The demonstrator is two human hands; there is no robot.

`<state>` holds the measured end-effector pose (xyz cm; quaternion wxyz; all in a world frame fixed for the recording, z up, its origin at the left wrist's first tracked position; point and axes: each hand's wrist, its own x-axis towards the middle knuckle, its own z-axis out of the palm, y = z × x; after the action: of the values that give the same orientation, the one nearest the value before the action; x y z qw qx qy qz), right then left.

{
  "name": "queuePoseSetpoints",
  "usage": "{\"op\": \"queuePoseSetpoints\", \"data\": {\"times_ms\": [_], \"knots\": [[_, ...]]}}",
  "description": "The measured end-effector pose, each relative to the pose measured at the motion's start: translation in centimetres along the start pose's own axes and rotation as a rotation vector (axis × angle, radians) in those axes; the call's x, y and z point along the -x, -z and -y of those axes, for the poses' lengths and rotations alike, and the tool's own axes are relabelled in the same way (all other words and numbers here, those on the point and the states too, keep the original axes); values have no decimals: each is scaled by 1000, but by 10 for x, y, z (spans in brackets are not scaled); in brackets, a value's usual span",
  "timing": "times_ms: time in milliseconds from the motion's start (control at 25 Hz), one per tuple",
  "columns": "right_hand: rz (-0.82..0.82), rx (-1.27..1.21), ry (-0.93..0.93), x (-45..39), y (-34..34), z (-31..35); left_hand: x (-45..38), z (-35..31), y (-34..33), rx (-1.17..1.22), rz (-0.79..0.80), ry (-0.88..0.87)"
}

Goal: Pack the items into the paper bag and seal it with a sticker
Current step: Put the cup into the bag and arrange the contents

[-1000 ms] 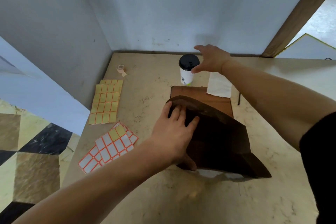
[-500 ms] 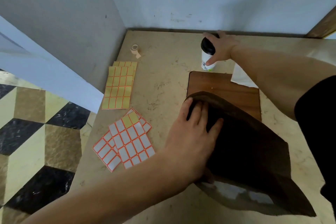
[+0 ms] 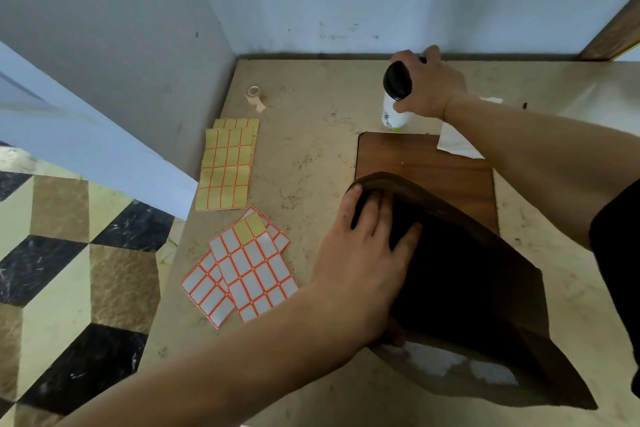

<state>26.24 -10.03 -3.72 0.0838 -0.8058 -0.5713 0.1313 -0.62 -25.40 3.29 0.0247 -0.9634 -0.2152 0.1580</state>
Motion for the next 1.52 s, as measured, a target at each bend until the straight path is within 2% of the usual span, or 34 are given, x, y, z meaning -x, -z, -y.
{"op": "queuePoseSetpoints", "data": {"times_ms": [280, 480, 640, 800, 1120, 1520], "knots": [[-196, -104, 83, 120, 91, 24, -6, -1, 7, -47, 25, -10], [-120, -97, 162, 231, 162, 43, -7, -2, 14, -100, 73, -17], [-61, -24, 155, 300, 183, 59, -9, -2, 21, -129, 105, -16], [-70, 90, 164, 335, 170, 71, -12, -4, 21, -114, 130, 3], [162, 237, 243, 332, 83, 80, -5, -1, 15, -117, 93, -13], [449, 559, 209, 293, 40, 74, 5, -2, 10, -100, 43, -14]]}}
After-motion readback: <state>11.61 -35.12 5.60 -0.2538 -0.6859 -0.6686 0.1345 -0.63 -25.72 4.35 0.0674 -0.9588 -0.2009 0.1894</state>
